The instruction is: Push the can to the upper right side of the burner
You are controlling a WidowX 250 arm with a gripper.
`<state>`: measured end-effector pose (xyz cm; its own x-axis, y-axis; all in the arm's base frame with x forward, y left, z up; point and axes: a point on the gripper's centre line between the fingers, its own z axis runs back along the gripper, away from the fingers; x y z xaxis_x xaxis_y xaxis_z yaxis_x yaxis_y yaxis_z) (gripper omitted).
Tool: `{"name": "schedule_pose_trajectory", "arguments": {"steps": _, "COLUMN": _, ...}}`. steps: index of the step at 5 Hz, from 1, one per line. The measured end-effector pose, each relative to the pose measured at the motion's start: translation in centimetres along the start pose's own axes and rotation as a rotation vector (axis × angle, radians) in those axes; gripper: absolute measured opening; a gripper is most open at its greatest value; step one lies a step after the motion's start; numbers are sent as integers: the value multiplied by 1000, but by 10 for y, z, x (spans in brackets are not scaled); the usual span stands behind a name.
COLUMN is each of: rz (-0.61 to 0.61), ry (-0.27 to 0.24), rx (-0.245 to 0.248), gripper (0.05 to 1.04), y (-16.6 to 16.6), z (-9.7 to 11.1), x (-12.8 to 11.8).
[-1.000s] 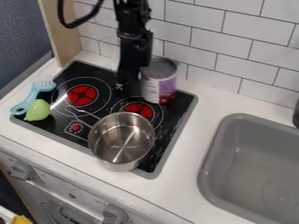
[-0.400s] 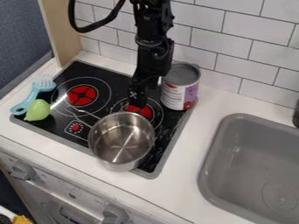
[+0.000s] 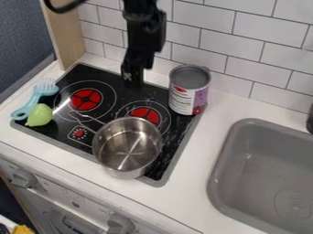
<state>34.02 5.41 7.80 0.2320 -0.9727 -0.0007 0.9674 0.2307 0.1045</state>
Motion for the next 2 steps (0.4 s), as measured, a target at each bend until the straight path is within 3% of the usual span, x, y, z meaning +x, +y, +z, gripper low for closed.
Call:
{"name": "schedule_pose_trajectory", "arguments": {"steps": 1, "rz": 45, "ry": -45, "rx": 44, "gripper": 1000, "y": -1, "z": 33, "x": -13}}
{"name": "schedule_pose_trajectory", "arguments": {"steps": 2, "rz": 43, "ry": -51, "rx": 55, "gripper": 1000, "y": 0, "z": 36, "x": -13}}
